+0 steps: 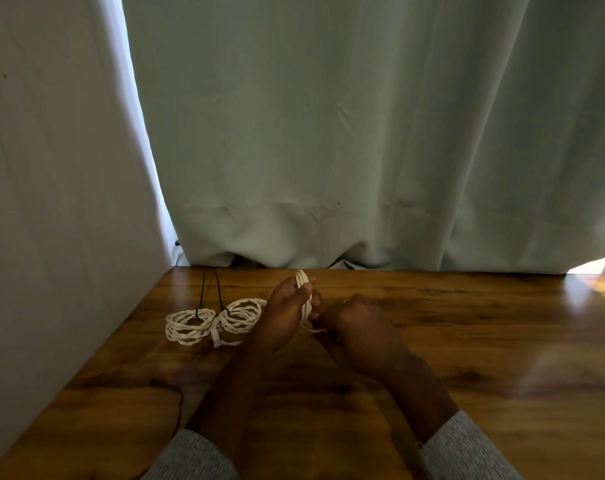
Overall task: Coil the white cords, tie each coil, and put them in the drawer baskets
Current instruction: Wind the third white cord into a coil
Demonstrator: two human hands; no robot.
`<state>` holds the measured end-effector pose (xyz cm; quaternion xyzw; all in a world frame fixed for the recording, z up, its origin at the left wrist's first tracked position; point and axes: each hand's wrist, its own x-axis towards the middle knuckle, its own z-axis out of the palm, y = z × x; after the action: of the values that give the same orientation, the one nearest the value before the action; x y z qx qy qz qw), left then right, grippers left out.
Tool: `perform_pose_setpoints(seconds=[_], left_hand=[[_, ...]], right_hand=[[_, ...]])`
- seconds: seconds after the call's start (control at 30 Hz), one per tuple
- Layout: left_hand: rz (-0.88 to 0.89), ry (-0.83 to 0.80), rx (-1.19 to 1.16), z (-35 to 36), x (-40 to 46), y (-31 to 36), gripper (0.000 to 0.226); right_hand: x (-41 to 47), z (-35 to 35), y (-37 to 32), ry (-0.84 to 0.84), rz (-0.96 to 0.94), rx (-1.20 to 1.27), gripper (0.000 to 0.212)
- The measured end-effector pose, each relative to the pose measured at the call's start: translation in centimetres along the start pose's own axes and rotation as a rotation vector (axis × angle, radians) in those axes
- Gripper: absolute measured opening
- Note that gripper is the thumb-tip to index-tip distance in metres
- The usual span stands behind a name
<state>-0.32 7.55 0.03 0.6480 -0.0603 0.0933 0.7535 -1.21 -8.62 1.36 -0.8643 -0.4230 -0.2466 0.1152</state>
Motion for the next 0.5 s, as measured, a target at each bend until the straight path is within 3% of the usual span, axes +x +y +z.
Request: perform_pose_setpoints(seconds=[0.2,0.5], left_hand=[[0.103,-0.049,0.341,0.4,-0.7,-0.8,0.028],[-0.084,-0.335,0.014,0.5,-0.8,-0.3,0.025]], right_hand=[[-0.1,-1.0,0.7,0.041,-0.105,0.199,0.018],[-0.6,-0.4,2.9,0.287,-0.049,0.392,0.022]])
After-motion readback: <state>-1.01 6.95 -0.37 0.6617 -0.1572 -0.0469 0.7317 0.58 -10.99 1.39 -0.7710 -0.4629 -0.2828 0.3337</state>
